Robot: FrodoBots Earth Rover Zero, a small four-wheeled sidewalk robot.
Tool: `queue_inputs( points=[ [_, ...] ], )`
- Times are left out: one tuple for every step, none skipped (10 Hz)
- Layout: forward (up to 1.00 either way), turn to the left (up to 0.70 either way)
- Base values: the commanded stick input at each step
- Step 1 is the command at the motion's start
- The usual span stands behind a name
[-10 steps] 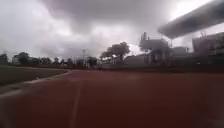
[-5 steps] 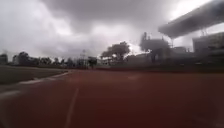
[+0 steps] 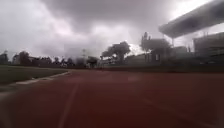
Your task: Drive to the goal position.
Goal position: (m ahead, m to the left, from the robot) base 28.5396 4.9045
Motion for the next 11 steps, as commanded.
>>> queue_inputs(
  points=[
    [0.50, 0.00],
    [0.50, 0.00],
    [0.50, 0.00],
    [0.50, 0.00],
    [0.50, 0.00],
    [0.50, 0.00],
    [0.50, 0.00],
    [0.50, 0.00],
    [0.50, 0.00],
    [0.50, 0.00],
    [0.50, 0.00]
  ],
)
